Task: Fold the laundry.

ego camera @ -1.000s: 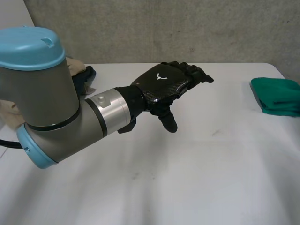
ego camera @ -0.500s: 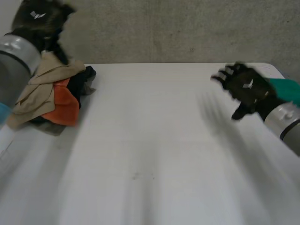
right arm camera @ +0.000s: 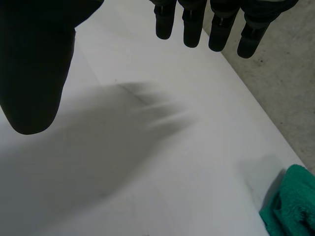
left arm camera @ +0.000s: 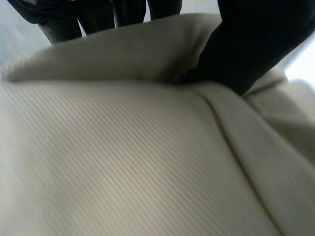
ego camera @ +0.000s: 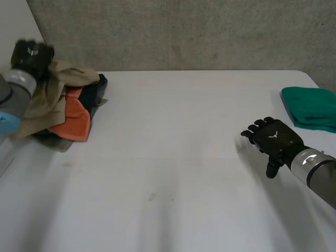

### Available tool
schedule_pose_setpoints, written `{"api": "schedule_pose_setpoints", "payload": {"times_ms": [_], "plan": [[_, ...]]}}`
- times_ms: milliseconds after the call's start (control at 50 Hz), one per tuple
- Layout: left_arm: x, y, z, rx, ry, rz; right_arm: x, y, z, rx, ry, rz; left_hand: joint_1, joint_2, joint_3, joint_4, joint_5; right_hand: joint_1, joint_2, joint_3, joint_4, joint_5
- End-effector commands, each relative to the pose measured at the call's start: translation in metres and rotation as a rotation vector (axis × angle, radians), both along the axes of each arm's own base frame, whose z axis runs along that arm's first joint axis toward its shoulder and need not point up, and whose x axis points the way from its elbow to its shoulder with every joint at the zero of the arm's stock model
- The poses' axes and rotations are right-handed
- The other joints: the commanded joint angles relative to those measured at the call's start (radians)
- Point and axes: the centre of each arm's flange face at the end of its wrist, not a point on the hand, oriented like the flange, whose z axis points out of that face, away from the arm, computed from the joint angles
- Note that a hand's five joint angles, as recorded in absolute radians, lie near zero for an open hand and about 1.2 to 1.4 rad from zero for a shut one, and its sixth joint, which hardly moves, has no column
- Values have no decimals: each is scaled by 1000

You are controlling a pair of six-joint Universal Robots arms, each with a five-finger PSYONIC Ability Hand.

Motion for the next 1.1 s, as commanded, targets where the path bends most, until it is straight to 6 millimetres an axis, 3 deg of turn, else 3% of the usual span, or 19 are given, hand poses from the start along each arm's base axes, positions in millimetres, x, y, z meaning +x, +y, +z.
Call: {"api": "schedule_pose_setpoints", "payload": {"times_ms": [20, 80, 100, 120, 180, 260, 360, 480, 540, 560, 620, 640, 680, 800, 900, 1000, 1100], "plan": [[-60, 72, 85, -203, 96, -176, -1, -6, 9, -43, -11, -17, 267, 215, 246, 201, 267, -49, -34, -32, -40, -49], [-87, 103, 99, -204, 141, -278, -3, -8, 17, -71, -29, -40, 267, 215, 246, 201, 267, -49, -34, -32, -40, -49], [-109, 127, 101, -177, 180, -385, -4, -10, 25, -89, -54, -65, 267, 215, 246, 201, 267, -49, -34, -32, -40, -49], [-117, 135, 101, -165, 190, -424, -5, -11, 27, -95, -66, -75, 267, 215, 246, 201, 267, -49, -34, -32, -40, -49], [-149, 173, 88, -56, 244, -596, -12, -16, 36, -111, -122, -120, 267, 215, 246, 201, 267, -49, -34, -32, -40, -49], [-177, 212, 67, 88, 289, -742, -16, -18, 44, -117, -169, -143, 267, 215, 246, 201, 267, -49, -34, -32, -40, -49], [-193, 228, 34, 203, 277, -777, -20, -19, 47, -108, -200, -165, 267, 215, 246, 201, 267, -49, -34, -32, -40, -49], [-215, 235, -52, 442, 195, -781, -20, -19, 46, -91, -219, -182, 267, 215, 246, 201, 267, -49, -34, -32, -40, -49], [-221, 245, -66, 487, 151, -796, -21, -19, 47, -93, -216, -188, 267, 215, 246, 201, 267, -49, -34, -32, -40, -49], [-223, 251, -69, 501, 126, -806, -21, -18, 47, -88, -219, -191, 18, -34, -4, -49, 18, -49, -34, -32, -40, -49], [-223, 256, -69, 508, 97, -807, -20, -16, 46, -67, -226, -199, -272, -324, -293, -338, -272, -49, -34, -32, -40, -49], [-222, 256, -64, 504, 95, -794, -20, -14, 50, -56, -238, -202, -505, -557, -526, -571, -505, -49, -34, -32, -40, -49], [-218, 256, -51, 482, 103, -768, -20, -10, 54, -38, -252, -208, -698, -750, -719, -764, -698, -49, -34, -32, -40, -49], [-192, 265, -6, 416, 158, -585, -18, 6, 66, 70, -325, -230, -880, -932, -901, -946, -880, -49, -34, -32, -40, -49], [-166, 283, 15, 409, 253, -475, -9, 30, 57, 230, -321, -221, -886, -938, -907, -952, -886, -49, -34, -32, -40, -49], [-143, 299, 8, 475, 344, -387, 3, 56, 39, 325, -306, -164, -880, -932, -901, -947, -880, -49, -34, -32, -40, -49], [-127, 311, -24, 647, 461, -306, 17, 70, 16, 324, -308, -96, -863, -915, -884, -929, -863, -24, -9, -8, -15, -25]]}}
